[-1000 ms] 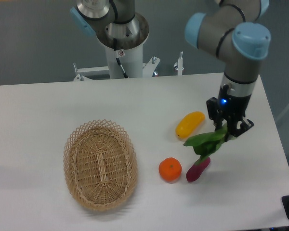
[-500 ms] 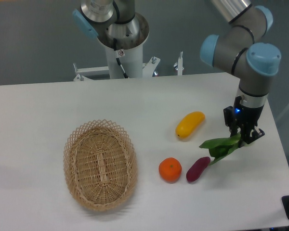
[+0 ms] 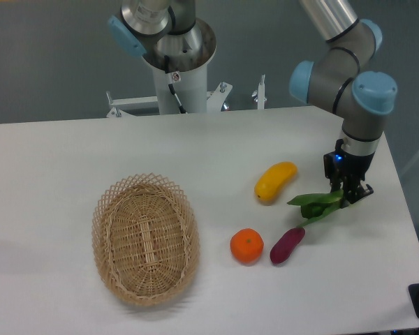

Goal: Place the green vegetable on the table
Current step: 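Carry the green bok choy with the gripper and lower it toward the table, then open the gripper to release the bok choy onto the table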

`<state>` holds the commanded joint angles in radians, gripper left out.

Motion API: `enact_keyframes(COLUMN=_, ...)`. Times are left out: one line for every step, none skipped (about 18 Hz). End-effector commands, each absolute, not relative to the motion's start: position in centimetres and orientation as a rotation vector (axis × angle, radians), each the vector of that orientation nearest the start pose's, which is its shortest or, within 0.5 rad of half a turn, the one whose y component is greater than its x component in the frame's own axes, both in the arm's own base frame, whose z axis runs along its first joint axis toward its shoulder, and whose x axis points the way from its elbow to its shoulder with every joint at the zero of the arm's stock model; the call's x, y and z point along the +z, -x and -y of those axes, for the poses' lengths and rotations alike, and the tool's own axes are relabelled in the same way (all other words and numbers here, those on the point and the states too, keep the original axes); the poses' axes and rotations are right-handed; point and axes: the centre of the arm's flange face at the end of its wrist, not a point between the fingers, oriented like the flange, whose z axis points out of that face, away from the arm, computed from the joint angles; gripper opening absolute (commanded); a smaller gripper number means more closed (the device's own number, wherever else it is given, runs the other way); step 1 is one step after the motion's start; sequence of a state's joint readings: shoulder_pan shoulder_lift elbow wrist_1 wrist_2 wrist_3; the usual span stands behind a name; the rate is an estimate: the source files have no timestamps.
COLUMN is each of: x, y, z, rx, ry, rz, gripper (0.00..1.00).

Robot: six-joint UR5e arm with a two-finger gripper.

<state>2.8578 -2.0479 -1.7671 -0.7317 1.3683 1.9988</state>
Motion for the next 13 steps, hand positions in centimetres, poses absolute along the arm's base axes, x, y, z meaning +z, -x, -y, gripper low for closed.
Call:
enact_keyframes(x=21.8, y=55.0, z=-32.0, rx=0.272, ry=2.747, rz=-1.048, gripper=0.77)
enact_keyframes(x=22.0, y=55.2, z=-32.1, rx=0.28, ry=2.748, rz=-1.045, gripper=1.0)
enact_keyframes(x=22.0, y=55.0, z=-31.9, rx=0.278, ry=2.751, rz=-1.036, gripper=1.0)
enact_keyframes(x=21.8, y=54.9, z=-32.0, rx=0.271, ry=2.758, rz=-1.017, gripper=1.0)
enact_keyframes(x=21.8, y=54.8, z=-32.2, rx=0.264, ry=2.773, rz=-0.965, gripper=1.0)
enact_keyframes(x=22.2, y=54.8, z=-32.5, rx=0.267, ry=2.788, rz=-0.905, gripper=1.0)
enact_keyframes(x=23.0, y=55.1, z=-32.7, rx=0.286, ry=2.798, rz=-0.856, gripper=1.0)
enact_keyframes(x=23.3, y=55.1, z=-33.1, rx=0.291, ry=2.805, rz=-0.817, gripper=1.0)
enact_keyframes(x=23.8, y=55.4, z=-33.5, rx=0.305, ry=2.806, rz=-0.798, gripper=1.0)
enact_keyframes(x=24.4, y=55.7, z=-33.8, rx=0.322, ry=2.804, rz=-0.801, gripper=1.0)
enact_keyframes(x=25.0, y=55.9, z=-33.9, rx=0.341, ry=2.807, rz=-0.805, gripper=1.0)
enact_keyframes(x=26.1, y=56.2, z=-33.8, rx=0.373, ry=2.809, rz=-0.803, gripper=1.0)
enact_keyframes(x=27.6, y=56.6, z=-34.1, rx=0.414, ry=2.803, rz=-0.796, gripper=1.0)
